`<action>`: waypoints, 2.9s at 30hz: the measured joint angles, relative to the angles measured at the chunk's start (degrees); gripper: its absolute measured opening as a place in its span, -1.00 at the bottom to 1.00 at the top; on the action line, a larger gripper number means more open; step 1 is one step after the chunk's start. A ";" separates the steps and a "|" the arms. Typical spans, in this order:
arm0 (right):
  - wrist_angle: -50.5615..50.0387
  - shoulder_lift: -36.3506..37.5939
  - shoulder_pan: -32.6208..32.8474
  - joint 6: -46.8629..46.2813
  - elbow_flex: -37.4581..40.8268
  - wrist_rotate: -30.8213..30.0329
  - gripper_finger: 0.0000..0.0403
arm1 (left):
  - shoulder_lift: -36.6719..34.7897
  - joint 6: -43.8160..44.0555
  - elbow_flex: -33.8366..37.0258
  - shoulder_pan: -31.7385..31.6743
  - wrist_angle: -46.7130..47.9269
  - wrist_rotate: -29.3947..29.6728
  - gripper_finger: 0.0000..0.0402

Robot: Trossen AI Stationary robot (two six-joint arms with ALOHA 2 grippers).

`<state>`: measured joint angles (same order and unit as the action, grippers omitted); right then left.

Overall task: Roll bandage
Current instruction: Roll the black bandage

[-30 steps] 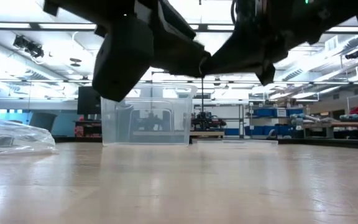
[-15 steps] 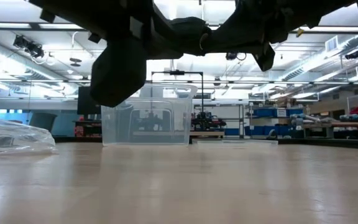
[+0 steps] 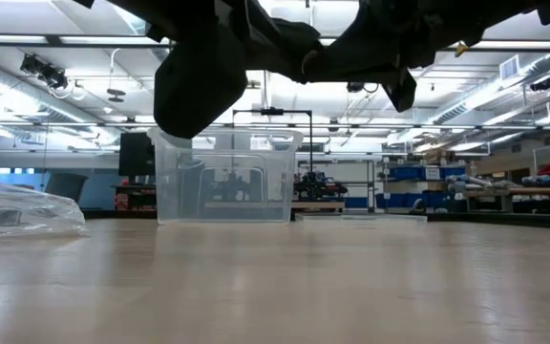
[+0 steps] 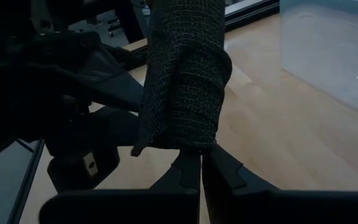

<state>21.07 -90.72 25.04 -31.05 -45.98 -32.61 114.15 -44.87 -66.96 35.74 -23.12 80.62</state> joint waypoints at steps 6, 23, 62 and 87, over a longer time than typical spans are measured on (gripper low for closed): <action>-0.34 -0.05 -0.82 0.12 0.00 1.44 -1.00 | -0.09 -0.12 -0.15 1.41 -0.30 1.02 -0.49; 1.78 -0.07 -0.92 1.14 0.09 3.05 -1.00 | -0.11 -0.01 -0.17 -0.60 0.68 1.22 -0.51; 2.89 2.29 -0.03 5.61 0.02 -4.81 -0.99 | -0.11 26.69 -0.11 2.32 20.24 1.44 -1.00; -19.96 2.16 4.69 0.68 0.23 0.53 -0.60 | -0.09 31.79 -0.07 1.38 19.17 -5.92 -1.00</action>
<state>1.11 -88.55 29.74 -30.37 -45.74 -32.07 114.06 -13.08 -67.02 37.12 -3.95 74.70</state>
